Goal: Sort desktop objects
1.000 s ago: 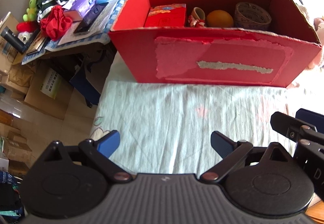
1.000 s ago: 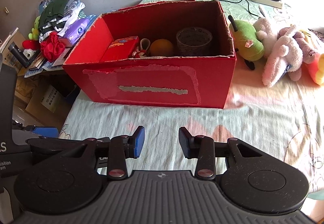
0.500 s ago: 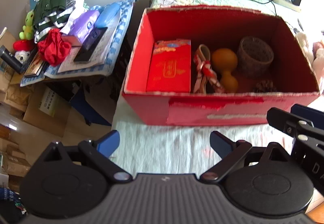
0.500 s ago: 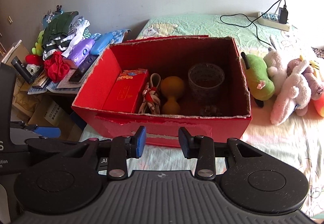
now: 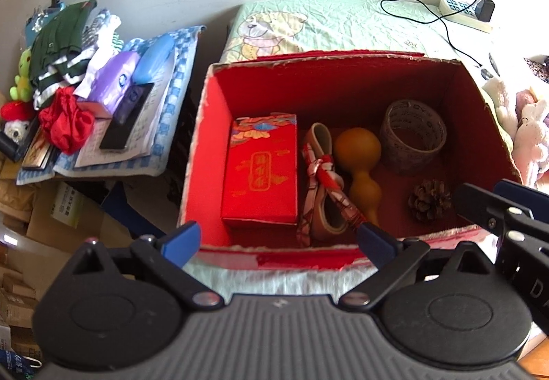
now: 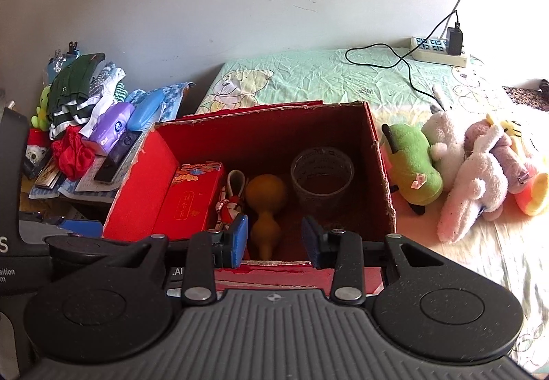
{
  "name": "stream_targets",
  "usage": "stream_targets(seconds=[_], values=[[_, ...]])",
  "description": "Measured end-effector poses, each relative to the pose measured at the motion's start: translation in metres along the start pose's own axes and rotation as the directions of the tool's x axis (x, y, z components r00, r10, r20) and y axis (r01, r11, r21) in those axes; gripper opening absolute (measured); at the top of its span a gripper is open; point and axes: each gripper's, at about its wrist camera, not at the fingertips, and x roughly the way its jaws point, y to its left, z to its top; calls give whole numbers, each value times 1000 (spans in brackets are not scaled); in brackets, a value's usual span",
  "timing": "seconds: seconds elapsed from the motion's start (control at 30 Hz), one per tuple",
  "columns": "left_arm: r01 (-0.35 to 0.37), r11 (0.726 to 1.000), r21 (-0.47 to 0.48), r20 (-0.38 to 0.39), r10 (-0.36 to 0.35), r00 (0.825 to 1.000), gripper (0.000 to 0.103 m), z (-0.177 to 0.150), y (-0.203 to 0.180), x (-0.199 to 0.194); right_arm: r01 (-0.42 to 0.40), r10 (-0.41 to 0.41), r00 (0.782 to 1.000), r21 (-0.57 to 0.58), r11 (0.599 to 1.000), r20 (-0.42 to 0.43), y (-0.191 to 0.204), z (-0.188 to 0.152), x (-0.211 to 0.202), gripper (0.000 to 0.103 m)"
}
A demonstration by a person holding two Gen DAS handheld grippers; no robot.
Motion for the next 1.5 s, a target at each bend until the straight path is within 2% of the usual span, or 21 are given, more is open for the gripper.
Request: stream_targets(seconds=[0.4,0.57,0.77,1.27,1.5], values=[[30,999,31,-48,-29,998,101,22,-3,41,61,-60,998,54,997,-33,-7,10,35,39],[30,998,52,-90,-25,996,101,29,-4,63,95,-90,993,60,994,-80,-10,11,57,39],[19,998,65,-119,-11,993,101,37,-3,81,102,-91,986,74,992,-141,-17,16,83,40],[-38,999,30,-171,43,984,101,54,-13,102,63,-58,978,20,998,-202,-29,36,112,39],[-18,999,40,-203,25,979,101,51,-17,106,40,-36,972,13,999,-232,-31,37,108,38]])
